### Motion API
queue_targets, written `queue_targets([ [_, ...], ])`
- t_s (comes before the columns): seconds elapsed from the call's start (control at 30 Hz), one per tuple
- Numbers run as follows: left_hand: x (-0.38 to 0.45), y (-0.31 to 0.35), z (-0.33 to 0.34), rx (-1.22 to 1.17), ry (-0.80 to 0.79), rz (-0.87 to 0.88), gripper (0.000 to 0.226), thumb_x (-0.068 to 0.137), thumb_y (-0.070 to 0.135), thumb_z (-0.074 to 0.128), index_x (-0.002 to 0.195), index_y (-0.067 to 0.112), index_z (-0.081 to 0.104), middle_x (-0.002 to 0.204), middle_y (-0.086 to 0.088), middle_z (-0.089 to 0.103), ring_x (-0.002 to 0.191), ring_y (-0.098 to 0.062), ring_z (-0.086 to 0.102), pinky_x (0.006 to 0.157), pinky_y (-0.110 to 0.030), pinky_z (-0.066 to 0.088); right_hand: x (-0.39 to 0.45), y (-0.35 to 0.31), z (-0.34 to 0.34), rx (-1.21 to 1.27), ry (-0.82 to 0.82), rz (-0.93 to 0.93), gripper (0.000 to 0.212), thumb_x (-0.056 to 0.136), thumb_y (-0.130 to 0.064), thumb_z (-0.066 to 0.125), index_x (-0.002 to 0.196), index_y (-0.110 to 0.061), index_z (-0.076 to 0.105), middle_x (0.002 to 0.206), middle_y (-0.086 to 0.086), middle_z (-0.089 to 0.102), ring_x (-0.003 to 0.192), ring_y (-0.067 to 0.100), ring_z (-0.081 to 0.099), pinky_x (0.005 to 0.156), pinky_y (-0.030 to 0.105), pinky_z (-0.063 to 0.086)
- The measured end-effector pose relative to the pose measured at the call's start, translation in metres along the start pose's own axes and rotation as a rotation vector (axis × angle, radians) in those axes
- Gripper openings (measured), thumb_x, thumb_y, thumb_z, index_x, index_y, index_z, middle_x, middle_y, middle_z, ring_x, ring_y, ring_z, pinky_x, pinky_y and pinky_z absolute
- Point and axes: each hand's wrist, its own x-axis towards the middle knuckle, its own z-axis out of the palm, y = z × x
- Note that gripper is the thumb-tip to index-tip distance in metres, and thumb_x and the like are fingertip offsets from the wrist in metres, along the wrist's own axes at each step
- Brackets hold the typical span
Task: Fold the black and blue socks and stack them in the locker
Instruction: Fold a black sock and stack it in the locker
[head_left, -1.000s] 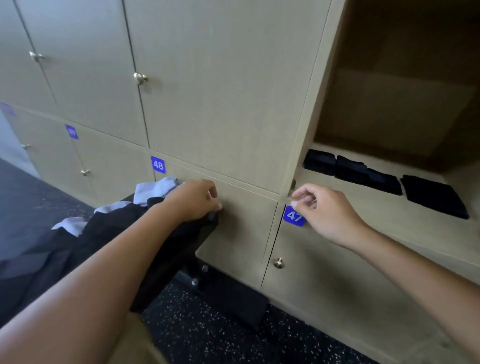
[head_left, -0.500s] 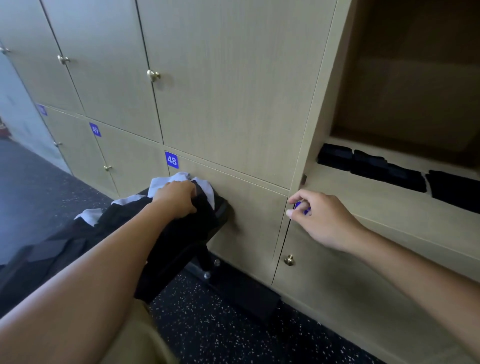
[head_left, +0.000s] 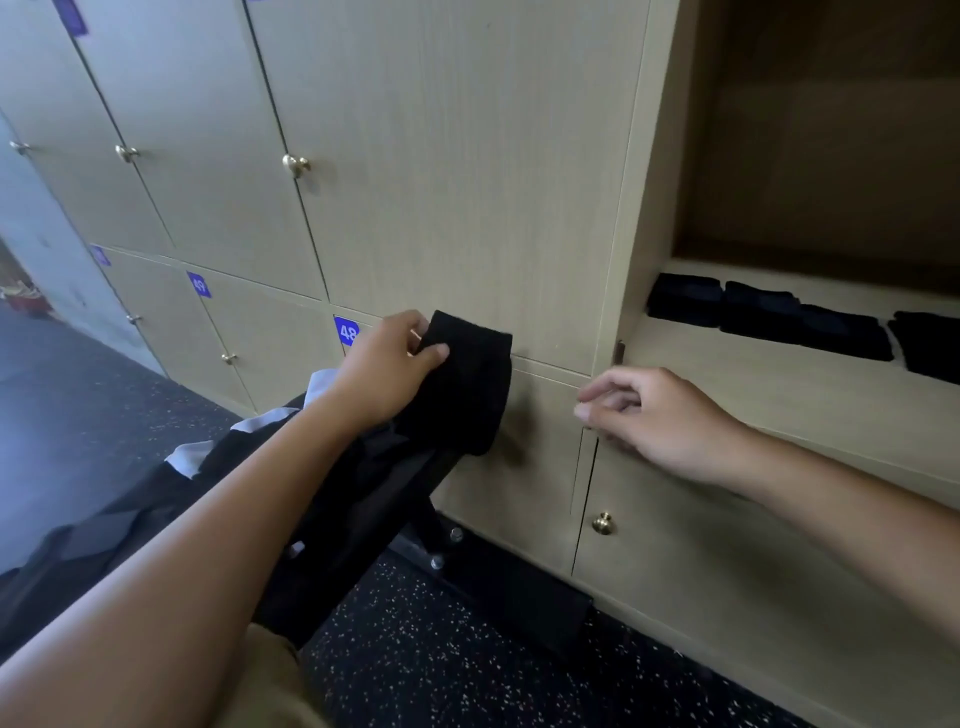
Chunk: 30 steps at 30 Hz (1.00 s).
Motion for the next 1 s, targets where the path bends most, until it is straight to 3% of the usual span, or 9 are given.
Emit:
queue_targets([
  [0.1, -0.008, 0.019, 0.005, -0.373, -0.021, -0.018, 0.025, 0.096, 0.030, 0.068, 0.089, 0.008, 0.058, 0.087, -0.012, 0.073, 0.075, -0.030, 0.068, 0.078, -0.041, 0.053, 0.001, 0.000, 0.002, 0.130, -0.038, 0.034, 0.038, 0.089, -0.047, 0.071, 0.122, -0.029, 0.062, 0.087, -0.017, 0.070, 0.087, 0.002, 0.064, 0.089, 0.029, 0.049],
  [0.2, -0.013, 0.030, 0.012, -0.632, -0.102, -0.058, 0.018, 0.101, 0.021, 0.063, 0.103, 0.003, 0.062, 0.093, -0.009, 0.073, 0.079, -0.018, 0.068, 0.075, -0.038, 0.054, -0.002, -0.005, 0.001, 0.256, -0.074, 0.099, 0.054, 0.087, -0.054, 0.069, 0.133, -0.029, 0.053, 0.109, -0.016, 0.071, 0.107, 0.005, 0.066, 0.098, 0.036, 0.056],
  [0.3, -0.018, 0.042, 0.019, -0.738, -0.183, -0.064, 0.023, 0.104, 0.018, 0.058, 0.121, 0.004, 0.064, 0.112, -0.015, 0.074, 0.092, -0.020, 0.070, 0.074, -0.029, 0.058, -0.004, -0.005, -0.002, 0.406, -0.149, 0.166, 0.067, 0.084, -0.057, 0.070, 0.142, -0.030, 0.048, 0.127, -0.013, 0.065, 0.123, 0.005, 0.059, 0.096, 0.040, 0.058],
  [0.4, -0.019, 0.046, 0.022, -0.799, -0.250, -0.039, 0.028, 0.105, 0.019, 0.056, 0.130, 0.008, 0.062, 0.126, -0.021, 0.068, 0.103, -0.023, 0.068, 0.090, -0.039, 0.055, -0.003, -0.005, -0.005, 0.716, -0.272, 0.238, 0.091, 0.076, -0.062, 0.075, 0.154, -0.038, 0.034, 0.151, -0.005, 0.048, 0.134, 0.020, 0.053, 0.090, 0.049, 0.059],
  [0.53, -0.019, 0.047, 0.026, -0.856, -0.342, -0.024, 0.029, 0.105, 0.021, 0.054, 0.132, 0.014, 0.061, 0.129, -0.019, 0.068, 0.108, -0.027, 0.066, 0.103, -0.056, 0.044, -0.005, -0.007, -0.008, 0.896, -0.319, 0.251, 0.066, 0.083, -0.072, 0.060, 0.140, -0.040, 0.052, 0.136, 0.004, 0.063, 0.123, 0.023, 0.063, 0.096, 0.055, 0.055],
  [0.67, -0.018, 0.048, 0.030, -0.877, -0.335, -0.026, 0.031, 0.106, 0.025, 0.053, 0.131, 0.008, 0.059, 0.119, -0.013, 0.068, 0.107, -0.027, 0.061, 0.096, -0.050, 0.042, -0.004, -0.006, -0.008, 0.957, -0.296, 0.173, 0.063, 0.087, -0.067, 0.056, 0.134, -0.026, 0.064, 0.133, 0.015, 0.064, 0.117, 0.025, 0.060, 0.108, 0.054, 0.047],
  [0.83, -0.020, 0.049, 0.033, -0.783, -0.259, -0.039, 0.024, 0.103, 0.024, 0.058, 0.116, 0.004, 0.064, 0.110, -0.018, 0.069, 0.100, -0.022, 0.063, 0.091, -0.043, 0.048, -0.011, -0.014, -0.007, 0.751, -0.049, -0.061, 0.026, 0.098, -0.020, 0.064, 0.119, -0.007, 0.071, 0.116, 0.006, 0.075, 0.114, 0.020, 0.070, 0.109, 0.042, 0.048],
  [0.9, -0.021, 0.049, 0.037, -0.738, -0.182, -0.113, 0.011, 0.099, 0.026, 0.066, 0.098, 0.015, 0.064, 0.093, -0.008, 0.066, 0.090, -0.020, 0.060, 0.088, -0.040, 0.049, -0.014, -0.018, -0.006, 0.596, 0.089, -0.152, 0.015, 0.095, -0.014, 0.067, 0.107, -0.008, 0.075, 0.103, 0.003, 0.079, 0.100, 0.017, 0.074, 0.100, 0.038, 0.056],
  [1.0, -0.022, 0.053, 0.043, -0.781, -0.114, -0.342, 0.022, 0.094, 0.032, 0.071, 0.094, 0.014, 0.059, 0.095, -0.003, 0.058, 0.092, -0.021, 0.059, 0.079, -0.031, 0.056, -0.014, -0.020, -0.007, 0.343, 0.267, -0.289, 0.012, 0.093, -0.021, 0.071, 0.092, -0.010, 0.078, 0.087, 0.007, 0.077, 0.087, 0.025, 0.073, 0.087, 0.047, 0.059],
])
